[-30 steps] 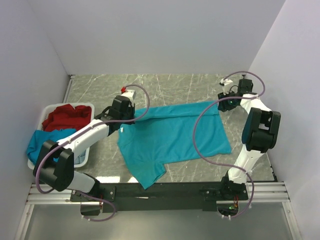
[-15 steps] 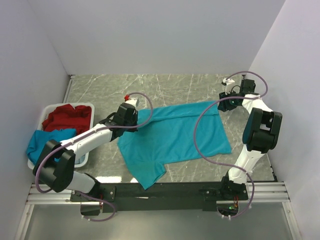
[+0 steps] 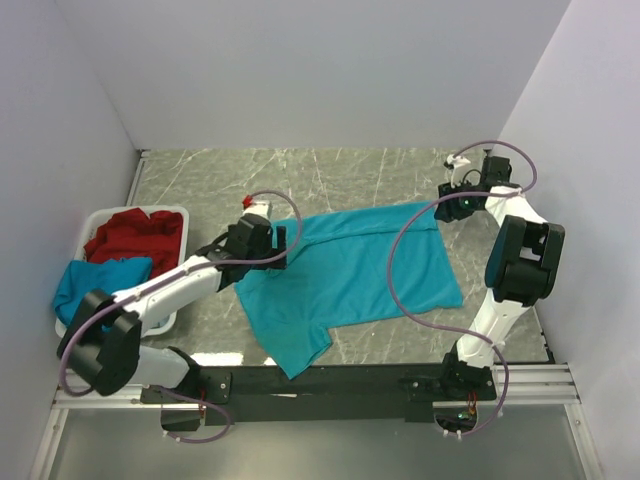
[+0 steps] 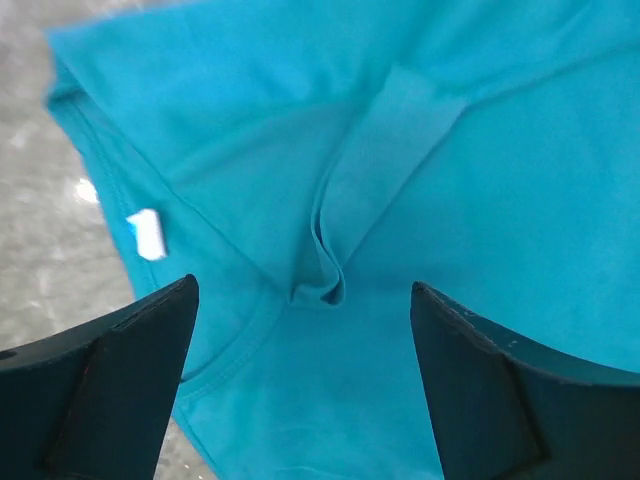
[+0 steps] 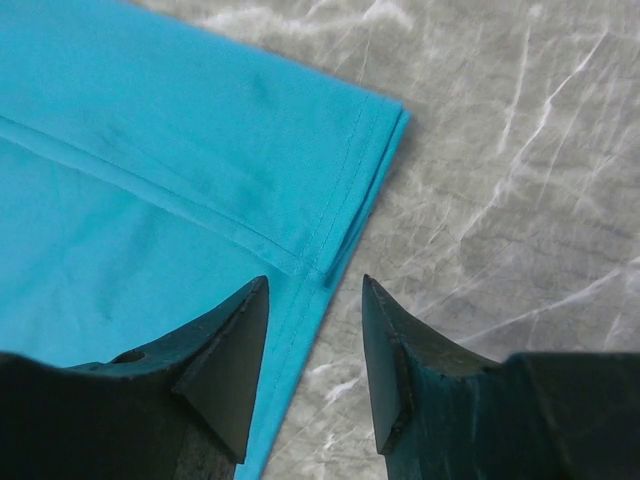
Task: Fold and stack the t-shirts
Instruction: Fold the tshirt
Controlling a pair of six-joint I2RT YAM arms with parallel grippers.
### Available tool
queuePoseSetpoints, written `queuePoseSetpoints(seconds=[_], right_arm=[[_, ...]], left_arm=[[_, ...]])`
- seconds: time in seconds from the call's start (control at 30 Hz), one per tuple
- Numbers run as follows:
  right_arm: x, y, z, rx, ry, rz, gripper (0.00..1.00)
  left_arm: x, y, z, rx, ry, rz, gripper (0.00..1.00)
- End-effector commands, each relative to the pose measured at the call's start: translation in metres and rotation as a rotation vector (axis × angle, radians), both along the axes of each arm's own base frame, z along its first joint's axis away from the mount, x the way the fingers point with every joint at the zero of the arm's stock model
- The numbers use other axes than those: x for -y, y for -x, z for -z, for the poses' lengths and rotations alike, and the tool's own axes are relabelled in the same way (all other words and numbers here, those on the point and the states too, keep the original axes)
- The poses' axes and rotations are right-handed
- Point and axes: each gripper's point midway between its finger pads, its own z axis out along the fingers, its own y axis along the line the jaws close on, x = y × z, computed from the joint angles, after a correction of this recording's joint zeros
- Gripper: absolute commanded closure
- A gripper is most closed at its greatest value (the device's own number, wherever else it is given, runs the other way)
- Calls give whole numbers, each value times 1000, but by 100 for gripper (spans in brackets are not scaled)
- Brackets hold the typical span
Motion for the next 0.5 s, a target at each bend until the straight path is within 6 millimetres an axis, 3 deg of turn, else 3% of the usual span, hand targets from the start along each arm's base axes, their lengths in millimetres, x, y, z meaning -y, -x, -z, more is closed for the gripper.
queuePoseSetpoints(seconds=[0.0,0.03,0.07,0.1,0.17,0.2,0.27,0.33,0.4,0.47], right_arm=[[-1,-18,-29,35,-41,34,50],[-4,-19,-22,-1,-72,53,49],[-5,-26,-28,3,-88,64,48],[-7,-27,-20,-33,-109,78,48],[-10,-36,-24,-51,-153,121,49],[-14,-35,-16,-90,-175,126,60],[-25,-42,-18,-107,-187,111,76],[-32,-39,-6,-167,-176,102,82],[-43,-43,-1,-184,-152,90,83],[-42,-49,2,-189,-121,118,83]], left_arm=[[-15,-23,-37,127,79,-106,8],[-16,-29,-32,105,114,-119,8],[-19,-39,-31,87,181,-119,9],[-20,-44,-18,50,195,-123,16],[-22,-58,-13,18,264,-122,24],[-23,-66,1,-10,273,-127,36],[-23,-83,3,-27,313,-134,45],[-19,-95,17,-68,320,-128,56],[-23,-103,33,-97,304,-154,59],[-27,-111,35,-99,297,-170,59]])
